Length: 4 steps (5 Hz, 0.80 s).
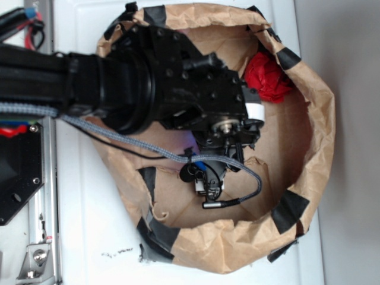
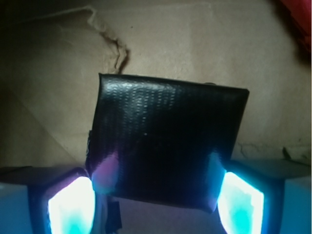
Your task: Grab the black box.
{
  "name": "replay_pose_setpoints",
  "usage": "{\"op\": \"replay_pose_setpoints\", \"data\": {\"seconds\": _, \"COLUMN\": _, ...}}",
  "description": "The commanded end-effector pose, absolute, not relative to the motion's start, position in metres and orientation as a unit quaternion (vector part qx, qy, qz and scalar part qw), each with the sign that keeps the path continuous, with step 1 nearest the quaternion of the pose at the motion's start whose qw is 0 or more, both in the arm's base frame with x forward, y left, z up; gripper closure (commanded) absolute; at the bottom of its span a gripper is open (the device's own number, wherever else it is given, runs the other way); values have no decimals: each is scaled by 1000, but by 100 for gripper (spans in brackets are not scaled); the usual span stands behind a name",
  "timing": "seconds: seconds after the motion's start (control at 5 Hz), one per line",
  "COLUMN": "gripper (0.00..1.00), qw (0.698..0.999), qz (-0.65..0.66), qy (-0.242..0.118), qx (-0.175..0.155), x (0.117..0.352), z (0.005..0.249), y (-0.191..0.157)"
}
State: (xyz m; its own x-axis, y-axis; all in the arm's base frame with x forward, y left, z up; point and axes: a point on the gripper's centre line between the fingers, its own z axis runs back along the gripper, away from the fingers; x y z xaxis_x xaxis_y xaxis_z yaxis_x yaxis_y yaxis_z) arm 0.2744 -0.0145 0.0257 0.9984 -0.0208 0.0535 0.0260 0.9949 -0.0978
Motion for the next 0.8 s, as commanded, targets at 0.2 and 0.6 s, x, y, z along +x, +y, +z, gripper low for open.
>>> {"op": "replay_pose_setpoints", "data": {"seconds": 0.2, "gripper": 100, "qw": 998, "qz": -12, "qy": -38, "qx": -49, "x": 277, "z": 32, "y": -12}}
{"op": "replay_pose_setpoints", "data": {"seconds": 0.6, "gripper": 13, "qw": 996, "qz": -34, "qy": -46, "qx": -68, "x": 265, "z": 71, "y": 3}}
